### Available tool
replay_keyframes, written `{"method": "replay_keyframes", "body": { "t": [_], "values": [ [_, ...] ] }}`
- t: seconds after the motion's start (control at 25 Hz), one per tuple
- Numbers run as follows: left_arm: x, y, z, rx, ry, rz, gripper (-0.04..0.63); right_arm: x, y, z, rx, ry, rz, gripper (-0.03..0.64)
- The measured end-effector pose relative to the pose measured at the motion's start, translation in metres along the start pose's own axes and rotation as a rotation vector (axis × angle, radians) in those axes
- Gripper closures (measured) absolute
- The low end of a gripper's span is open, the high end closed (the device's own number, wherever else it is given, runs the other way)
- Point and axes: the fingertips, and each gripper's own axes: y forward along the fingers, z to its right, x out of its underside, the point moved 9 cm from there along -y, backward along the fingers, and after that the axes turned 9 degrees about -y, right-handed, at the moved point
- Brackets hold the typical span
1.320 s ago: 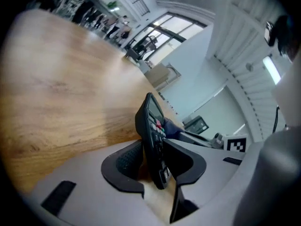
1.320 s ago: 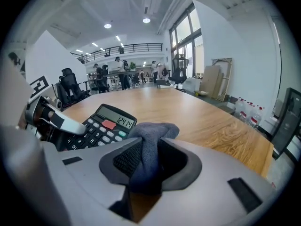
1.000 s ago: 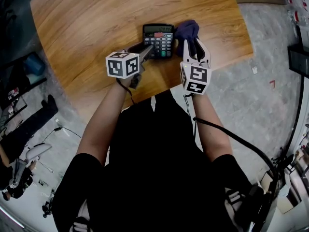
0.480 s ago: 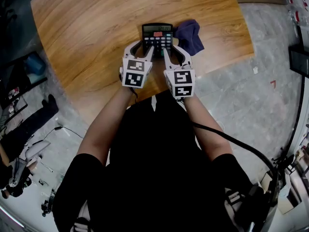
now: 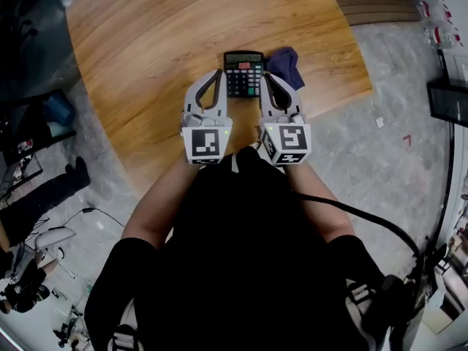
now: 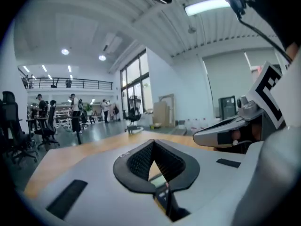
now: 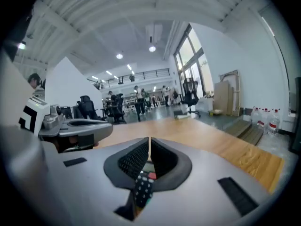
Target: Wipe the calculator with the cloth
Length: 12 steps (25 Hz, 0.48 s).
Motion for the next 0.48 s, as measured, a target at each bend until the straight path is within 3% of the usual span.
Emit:
{"method": "replay_keyframes", "body": {
  "t": [0.2,0.48],
  "values": [
    [-0.064,-0.038,0.004,0.008,-0.068,0.152,0.589,-0.074,-0.039,-0.026,0.001,-0.043,0.207,0.601],
    [-0.076,-0.057,0.006,0.017,-0.071,0.202,0.589,-0.094,-0.057,-0.039,0.012,-0.105,0.263,0.603]
  ]
}}
